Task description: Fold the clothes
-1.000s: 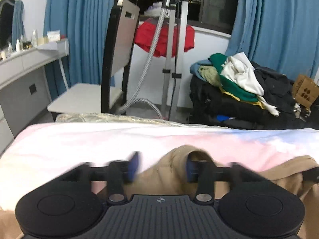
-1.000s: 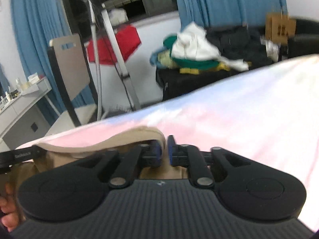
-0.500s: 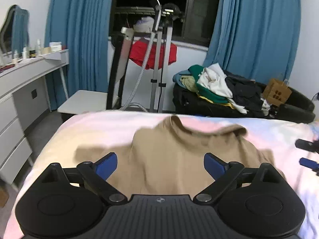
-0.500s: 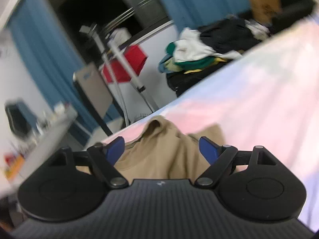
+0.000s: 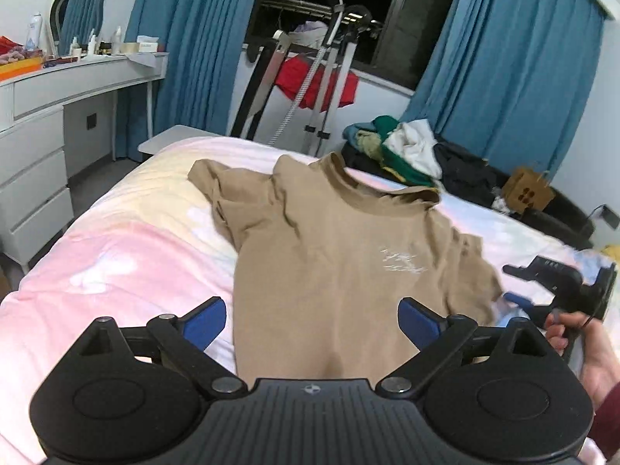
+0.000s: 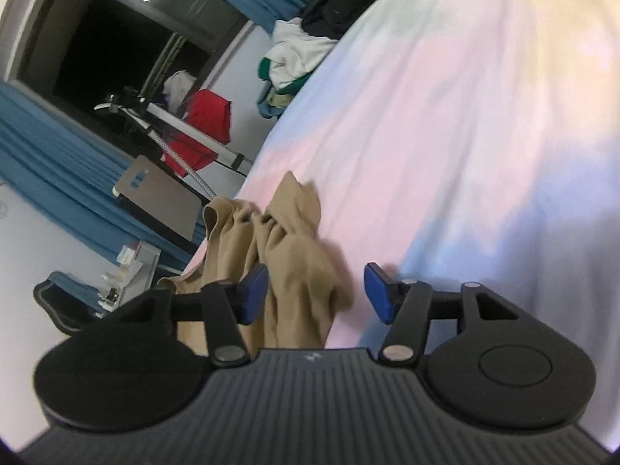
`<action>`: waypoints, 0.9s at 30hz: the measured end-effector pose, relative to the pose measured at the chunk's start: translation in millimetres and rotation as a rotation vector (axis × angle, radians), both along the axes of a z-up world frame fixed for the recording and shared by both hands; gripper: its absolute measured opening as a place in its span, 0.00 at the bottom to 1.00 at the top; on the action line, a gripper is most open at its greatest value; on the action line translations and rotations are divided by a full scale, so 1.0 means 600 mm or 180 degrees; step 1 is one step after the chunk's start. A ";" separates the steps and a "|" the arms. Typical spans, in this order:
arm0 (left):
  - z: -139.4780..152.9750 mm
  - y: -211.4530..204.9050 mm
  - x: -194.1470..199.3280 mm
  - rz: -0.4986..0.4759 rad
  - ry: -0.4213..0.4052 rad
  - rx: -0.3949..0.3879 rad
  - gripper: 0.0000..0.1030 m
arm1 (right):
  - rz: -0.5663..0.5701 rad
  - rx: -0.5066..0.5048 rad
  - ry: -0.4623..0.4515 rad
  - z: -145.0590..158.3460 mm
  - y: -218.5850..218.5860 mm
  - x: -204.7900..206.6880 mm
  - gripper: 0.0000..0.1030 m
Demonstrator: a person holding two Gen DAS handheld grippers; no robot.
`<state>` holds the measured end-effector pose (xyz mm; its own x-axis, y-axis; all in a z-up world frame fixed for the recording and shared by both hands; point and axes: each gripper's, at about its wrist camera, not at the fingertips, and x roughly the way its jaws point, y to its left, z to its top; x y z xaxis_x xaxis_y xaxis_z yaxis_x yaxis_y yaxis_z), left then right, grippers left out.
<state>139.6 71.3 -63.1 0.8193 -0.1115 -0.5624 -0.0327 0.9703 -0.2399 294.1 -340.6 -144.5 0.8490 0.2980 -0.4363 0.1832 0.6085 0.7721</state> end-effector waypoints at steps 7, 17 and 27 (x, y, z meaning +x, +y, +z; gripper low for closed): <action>-0.054 -0.005 0.050 0.0034 0.0206 -0.0184 0.93 | 0.0274 -0.0259 0.0001 -0.026 0.040 0.059 0.10; -0.053 0.004 0.050 0.0116 0.0194 -0.0292 0.93 | -0.0682 -0.1234 -0.0589 0.100 0.000 -0.023 0.09; -0.049 -0.008 0.041 0.0033 0.0192 -0.0204 0.92 | -0.1254 -0.0483 -0.0105 0.018 -0.104 -0.068 0.15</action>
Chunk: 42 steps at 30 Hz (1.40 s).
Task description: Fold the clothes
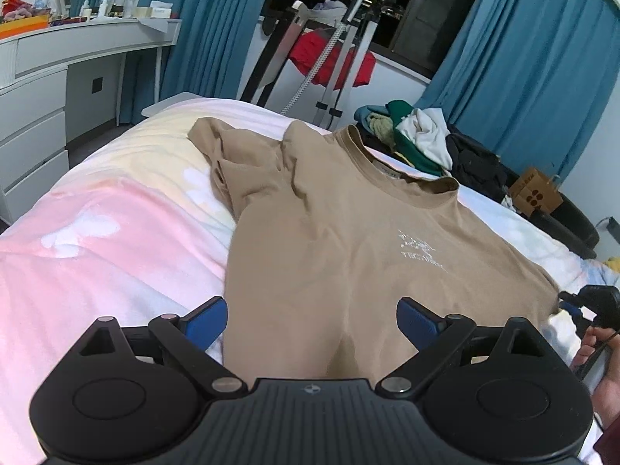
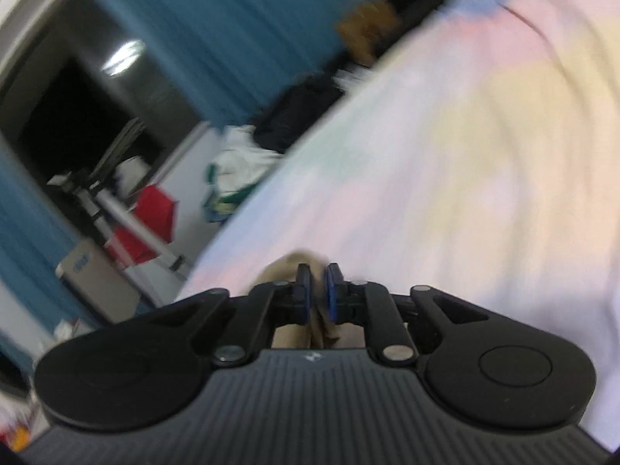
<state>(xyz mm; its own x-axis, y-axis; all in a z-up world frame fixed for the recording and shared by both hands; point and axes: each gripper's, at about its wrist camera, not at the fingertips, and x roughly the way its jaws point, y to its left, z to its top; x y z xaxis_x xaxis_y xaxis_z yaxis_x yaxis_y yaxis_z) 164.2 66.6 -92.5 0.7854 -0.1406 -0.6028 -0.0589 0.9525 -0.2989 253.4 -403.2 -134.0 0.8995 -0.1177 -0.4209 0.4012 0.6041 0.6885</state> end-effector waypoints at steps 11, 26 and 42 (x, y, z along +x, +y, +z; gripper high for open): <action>0.007 -0.150 -0.070 -0.1511 -0.0212 0.0017 0.83 | 0.0460 0.0777 0.0217 0.008 -0.006 -0.046 0.39; -0.095 -0.300 -0.123 -0.2368 0.0461 0.0300 0.29 | 0.0582 0.1409 0.0084 -0.051 -0.008 -0.010 0.58; -0.083 -0.353 -0.135 -0.3160 0.0472 -0.0717 0.03 | 0.0868 0.1630 -0.0368 -0.086 -0.041 0.077 0.60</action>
<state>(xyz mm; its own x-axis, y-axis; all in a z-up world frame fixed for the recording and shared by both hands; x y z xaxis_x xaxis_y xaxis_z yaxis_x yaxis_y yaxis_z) 83.4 -145.0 -142.4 0.1733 -0.8077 -0.5636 0.6736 0.5147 -0.5304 299.7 -427.8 -185.5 0.9121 0.3167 -0.2605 0.1831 0.2540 0.9497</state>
